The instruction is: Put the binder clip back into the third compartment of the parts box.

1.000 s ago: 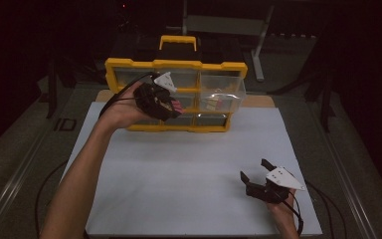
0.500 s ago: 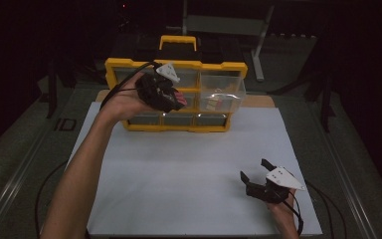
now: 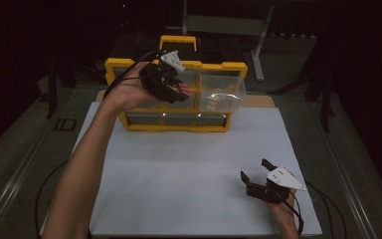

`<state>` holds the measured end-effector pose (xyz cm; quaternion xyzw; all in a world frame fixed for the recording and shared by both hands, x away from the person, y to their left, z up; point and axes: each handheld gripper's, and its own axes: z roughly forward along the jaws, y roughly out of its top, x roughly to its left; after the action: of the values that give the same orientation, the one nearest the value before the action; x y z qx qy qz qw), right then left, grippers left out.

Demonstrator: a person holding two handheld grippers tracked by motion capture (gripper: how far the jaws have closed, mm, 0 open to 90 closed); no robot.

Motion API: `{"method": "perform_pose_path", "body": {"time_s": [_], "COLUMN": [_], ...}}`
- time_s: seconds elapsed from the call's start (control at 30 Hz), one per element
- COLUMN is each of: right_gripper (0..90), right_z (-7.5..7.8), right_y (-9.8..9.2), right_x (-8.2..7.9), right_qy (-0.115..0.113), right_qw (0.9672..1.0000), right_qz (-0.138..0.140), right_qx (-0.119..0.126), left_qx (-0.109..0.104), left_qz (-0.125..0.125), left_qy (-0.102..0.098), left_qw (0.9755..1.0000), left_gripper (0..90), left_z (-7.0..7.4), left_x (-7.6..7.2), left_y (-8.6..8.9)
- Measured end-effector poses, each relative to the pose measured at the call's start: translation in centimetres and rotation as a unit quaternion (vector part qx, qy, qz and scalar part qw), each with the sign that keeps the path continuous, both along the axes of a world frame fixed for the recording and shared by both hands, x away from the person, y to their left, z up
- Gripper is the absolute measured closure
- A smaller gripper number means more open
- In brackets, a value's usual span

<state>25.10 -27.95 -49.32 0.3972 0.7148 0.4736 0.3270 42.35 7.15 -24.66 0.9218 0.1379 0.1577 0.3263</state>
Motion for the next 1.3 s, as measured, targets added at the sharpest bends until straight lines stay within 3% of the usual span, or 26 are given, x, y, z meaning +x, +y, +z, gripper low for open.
{"method": "perform_pose_path", "body": {"time_s": [0.8,1.3], "right_gripper": [12.4,12.4], "right_z": [0.0,0.0], "right_y": [-0.2,-0.2], "right_x": [0.0,0.1], "right_qy": [0.002,0.001], "right_qw": [1.0000,1.0000], "right_qz": [-0.001,-0.001], "right_qx": [0.003,0.002], "left_qx": [-0.016,-0.026], "left_qz": [-0.008,-0.014], "left_qy": [-0.013,-0.008], "left_qw": [0.9998,0.9995], "left_gripper": [50.4,50.3], "left_z": [3.5,4.0], "left_x": [1.6,1.9], "left_y": [-3.1,-5.6]}}
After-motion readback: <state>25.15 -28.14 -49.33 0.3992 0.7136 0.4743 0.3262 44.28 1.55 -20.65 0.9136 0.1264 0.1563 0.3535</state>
